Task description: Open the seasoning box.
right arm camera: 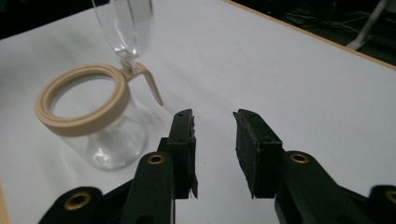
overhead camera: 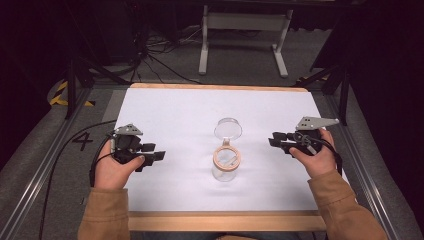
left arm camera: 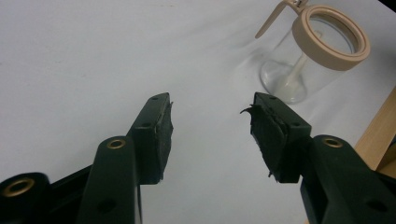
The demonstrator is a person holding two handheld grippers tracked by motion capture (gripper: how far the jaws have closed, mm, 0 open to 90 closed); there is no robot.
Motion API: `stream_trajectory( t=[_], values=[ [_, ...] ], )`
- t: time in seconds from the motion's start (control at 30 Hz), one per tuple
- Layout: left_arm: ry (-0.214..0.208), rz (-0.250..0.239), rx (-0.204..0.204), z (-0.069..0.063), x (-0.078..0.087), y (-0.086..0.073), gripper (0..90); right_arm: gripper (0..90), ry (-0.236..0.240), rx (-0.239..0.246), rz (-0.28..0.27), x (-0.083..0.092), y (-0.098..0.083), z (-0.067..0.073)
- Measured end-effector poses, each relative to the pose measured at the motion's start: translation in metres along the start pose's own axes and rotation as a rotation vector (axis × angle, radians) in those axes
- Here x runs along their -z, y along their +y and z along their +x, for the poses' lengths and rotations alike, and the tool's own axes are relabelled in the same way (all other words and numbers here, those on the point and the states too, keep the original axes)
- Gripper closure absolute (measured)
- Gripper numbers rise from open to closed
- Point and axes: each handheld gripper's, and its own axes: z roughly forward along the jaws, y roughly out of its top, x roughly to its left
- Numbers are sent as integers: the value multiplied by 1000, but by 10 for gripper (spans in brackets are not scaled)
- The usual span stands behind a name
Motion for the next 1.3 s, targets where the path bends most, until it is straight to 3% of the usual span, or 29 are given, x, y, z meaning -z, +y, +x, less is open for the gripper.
stream_trajectory(
  t=[0.23,0.4,0.7,0.9,1.0,1.03,1.1,1.3],
  values=[
    [12,10,25,5,-2,-6,461,642,-48,-40,57,5,-19,-18],
    [22,16,38,10,-7,-8,438,616,-80,-97,91,6,-40,-36],
    [16,8,51,14,-12,-7,412,581,-119,-125,133,1,-64,-50],
    [16,0,48,14,-13,-6,410,559,-151,-119,111,0,-79,-53],
    [16,6,50,13,-14,-5,410,558,-139,-189,34,0,-90,-55],
    [11,5,43,13,-15,-4,410,551,-141,-204,39,-2,-92,-57],
    [11,10,42,13,-15,-4,410,546,-155,-175,91,-4,-95,-58],
    [20,5,49,13,-15,-5,399,516,-168,-177,74,-4,-99,-59]
  ],
)
